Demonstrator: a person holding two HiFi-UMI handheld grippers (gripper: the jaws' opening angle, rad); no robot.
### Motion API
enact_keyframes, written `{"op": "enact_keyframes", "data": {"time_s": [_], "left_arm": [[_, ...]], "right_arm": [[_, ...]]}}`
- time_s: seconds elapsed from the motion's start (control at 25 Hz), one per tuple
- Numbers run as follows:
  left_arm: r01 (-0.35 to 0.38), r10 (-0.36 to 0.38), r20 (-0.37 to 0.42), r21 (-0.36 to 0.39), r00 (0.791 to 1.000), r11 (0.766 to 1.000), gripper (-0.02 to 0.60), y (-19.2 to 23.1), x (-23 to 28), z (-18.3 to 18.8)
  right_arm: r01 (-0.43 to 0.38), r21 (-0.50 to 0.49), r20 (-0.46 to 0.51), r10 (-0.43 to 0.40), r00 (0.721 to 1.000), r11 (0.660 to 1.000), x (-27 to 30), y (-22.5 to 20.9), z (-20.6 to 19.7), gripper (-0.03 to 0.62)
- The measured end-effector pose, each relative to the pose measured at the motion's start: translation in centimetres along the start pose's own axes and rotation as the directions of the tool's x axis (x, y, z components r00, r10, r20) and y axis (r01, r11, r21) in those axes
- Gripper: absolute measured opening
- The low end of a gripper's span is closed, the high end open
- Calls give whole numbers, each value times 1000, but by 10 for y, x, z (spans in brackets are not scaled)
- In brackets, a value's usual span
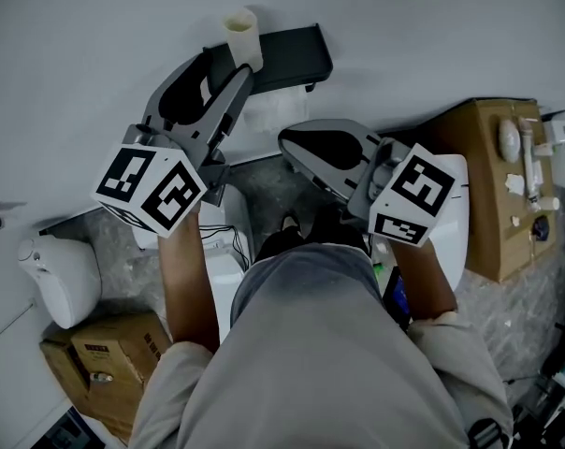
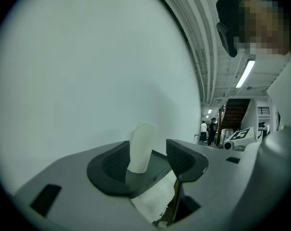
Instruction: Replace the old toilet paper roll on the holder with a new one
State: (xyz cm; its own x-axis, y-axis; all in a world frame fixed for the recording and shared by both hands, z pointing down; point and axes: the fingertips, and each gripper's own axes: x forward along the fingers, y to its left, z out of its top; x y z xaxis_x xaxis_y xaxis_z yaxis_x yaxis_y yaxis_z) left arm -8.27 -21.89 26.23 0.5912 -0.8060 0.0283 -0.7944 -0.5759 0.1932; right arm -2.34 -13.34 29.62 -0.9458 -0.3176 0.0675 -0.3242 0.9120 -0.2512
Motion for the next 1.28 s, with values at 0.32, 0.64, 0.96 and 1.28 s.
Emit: {"op": "enact_keyframes", "data": {"time_s": [0.32,0.64,0.96,1.28], "left_arm": [[-52,55,64,-48,996,997,64,-17,-25,2],[-31,44,97,-133,994,991,6,-32,-38,-9],[-3,15,87,-127,996,992,6,-40,-37,-20],[33,-21,89,-132,996,991,5,-46,-32,-22]], "right_arm": [[80,-79,16,-79,997,994,-27,-7,22,17],[167,-81,11,-167,986,983,-43,-15,24,17],[252,-93,28,-251,968,963,-52,-20,28,17],[289,-63,61,-285,957,955,-59,-20,37,15]]}}
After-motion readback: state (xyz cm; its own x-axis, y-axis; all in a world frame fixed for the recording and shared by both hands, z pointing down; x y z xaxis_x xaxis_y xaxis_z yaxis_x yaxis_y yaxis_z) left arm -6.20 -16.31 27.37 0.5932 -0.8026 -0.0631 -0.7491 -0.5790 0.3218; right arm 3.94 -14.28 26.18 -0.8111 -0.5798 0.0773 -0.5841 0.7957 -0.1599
